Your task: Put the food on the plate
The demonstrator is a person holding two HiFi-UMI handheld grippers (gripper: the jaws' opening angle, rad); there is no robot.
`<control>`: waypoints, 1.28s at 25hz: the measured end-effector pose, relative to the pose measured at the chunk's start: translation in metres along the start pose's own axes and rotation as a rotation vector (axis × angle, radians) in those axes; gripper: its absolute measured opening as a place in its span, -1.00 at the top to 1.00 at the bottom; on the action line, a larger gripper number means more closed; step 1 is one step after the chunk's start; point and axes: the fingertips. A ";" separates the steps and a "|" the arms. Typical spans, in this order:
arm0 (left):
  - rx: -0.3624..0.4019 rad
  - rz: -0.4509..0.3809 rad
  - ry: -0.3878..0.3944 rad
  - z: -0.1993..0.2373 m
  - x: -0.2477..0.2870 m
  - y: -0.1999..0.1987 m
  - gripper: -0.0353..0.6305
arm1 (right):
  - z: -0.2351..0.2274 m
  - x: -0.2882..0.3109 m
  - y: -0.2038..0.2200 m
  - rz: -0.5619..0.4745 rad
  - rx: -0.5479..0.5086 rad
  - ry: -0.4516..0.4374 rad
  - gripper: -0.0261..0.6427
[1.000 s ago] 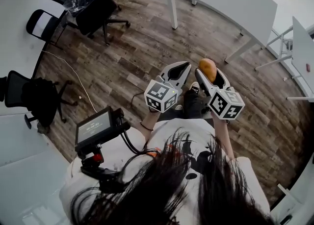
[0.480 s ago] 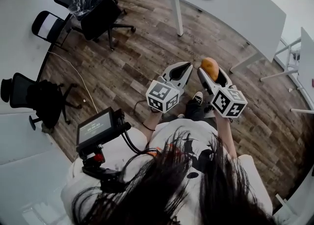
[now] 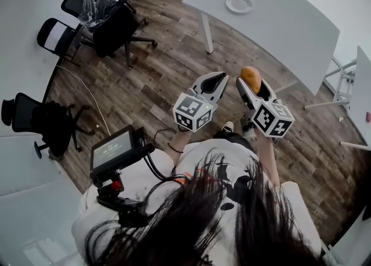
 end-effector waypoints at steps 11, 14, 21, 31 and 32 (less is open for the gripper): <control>0.025 0.021 0.012 0.006 0.058 -0.008 0.88 | -0.041 0.026 -0.033 -0.005 0.022 -0.015 -0.17; 0.028 0.028 0.000 0.010 0.062 -0.007 0.88 | -0.049 0.032 -0.032 0.001 0.037 -0.017 -0.17; 0.004 0.042 -0.034 0.038 0.066 -0.007 0.88 | -0.051 0.055 -0.031 0.027 0.051 -0.029 -0.17; -0.008 0.035 0.029 0.087 0.120 -0.024 0.88 | -0.076 0.105 -0.062 0.008 0.053 0.034 -0.17; -0.003 0.033 0.042 0.087 0.123 -0.026 0.88 | -0.078 0.105 -0.064 0.001 0.053 0.042 -0.17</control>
Point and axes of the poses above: the fingertips, and each gripper's own axes: x forward along the fingers, z to its left, y out of its underside, and after that the axes turned 1 degree about -x, right-handed
